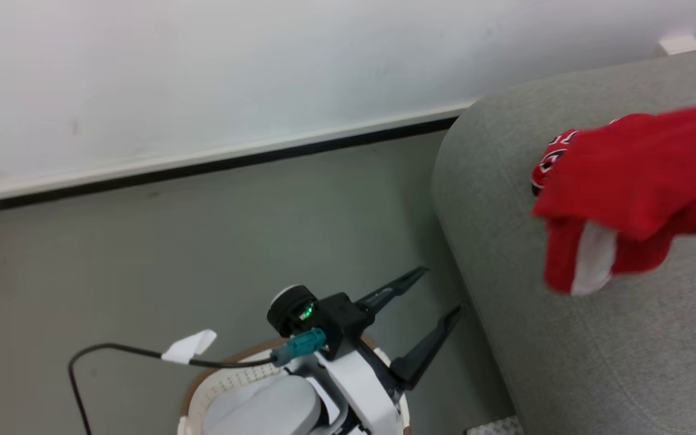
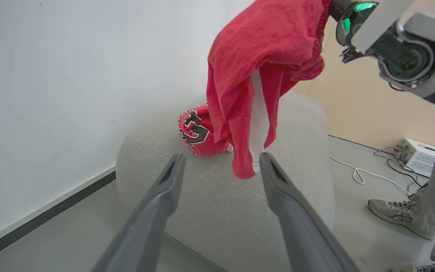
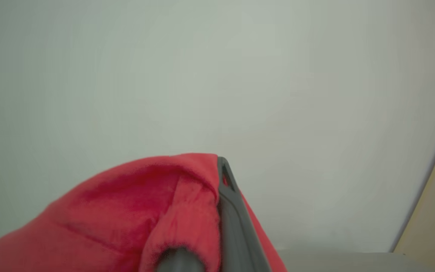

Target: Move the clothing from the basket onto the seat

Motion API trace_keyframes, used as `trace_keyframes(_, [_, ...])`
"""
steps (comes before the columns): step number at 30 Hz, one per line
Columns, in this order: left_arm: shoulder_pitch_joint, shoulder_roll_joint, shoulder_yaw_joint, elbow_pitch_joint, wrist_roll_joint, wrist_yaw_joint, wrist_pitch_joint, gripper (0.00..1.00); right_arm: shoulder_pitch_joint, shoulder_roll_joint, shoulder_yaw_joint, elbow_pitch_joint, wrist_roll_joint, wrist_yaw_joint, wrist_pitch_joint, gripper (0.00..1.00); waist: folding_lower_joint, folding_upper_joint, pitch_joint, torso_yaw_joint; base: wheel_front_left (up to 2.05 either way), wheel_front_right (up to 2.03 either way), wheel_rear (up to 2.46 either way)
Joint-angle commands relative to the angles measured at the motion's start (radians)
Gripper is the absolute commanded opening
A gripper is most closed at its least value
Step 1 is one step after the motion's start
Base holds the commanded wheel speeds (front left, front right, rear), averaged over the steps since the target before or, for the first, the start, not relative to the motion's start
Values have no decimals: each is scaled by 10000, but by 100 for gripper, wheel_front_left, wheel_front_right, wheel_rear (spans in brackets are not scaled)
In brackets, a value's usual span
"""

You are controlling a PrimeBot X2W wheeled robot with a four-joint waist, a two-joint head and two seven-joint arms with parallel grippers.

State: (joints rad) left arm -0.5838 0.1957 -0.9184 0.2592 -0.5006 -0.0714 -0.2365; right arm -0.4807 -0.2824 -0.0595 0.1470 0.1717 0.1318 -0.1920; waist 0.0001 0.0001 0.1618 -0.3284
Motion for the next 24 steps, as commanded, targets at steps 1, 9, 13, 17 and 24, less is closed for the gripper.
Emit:
trace_keyframes(1, [-103,142,25,-78,111,-30,42,100,-267,-172,-128,-107,20,-23,116,0,-1,-1,405,276,0,0,0])
trace_keyframes(9, [-355,862,125,-652,206,-62,339,100,-1663,-1574,-1135,272,675,-23,1060,0,-1,-1,1601,749,0,0,0])
trace_keyframes(13, [-493,1280,244,-979,267,-34,503,100,-2245,-2093,-1635,809,583,-23,1498,0,-1,-1,2212,894,0,0,0])
trace_keyframes(17, [-589,1648,311,-1329,297,-15,675,100,-2872,-2553,-2326,1342,344,-23,1921,0,-1,-1,2780,983,0,0,0])
trace_keyframes(24, [-791,2148,443,-2006,339,58,929,100,-3487,-3061,-2750,3104,-1039,-23,2705,0,-1,-1,3815,1167,0,0,0])
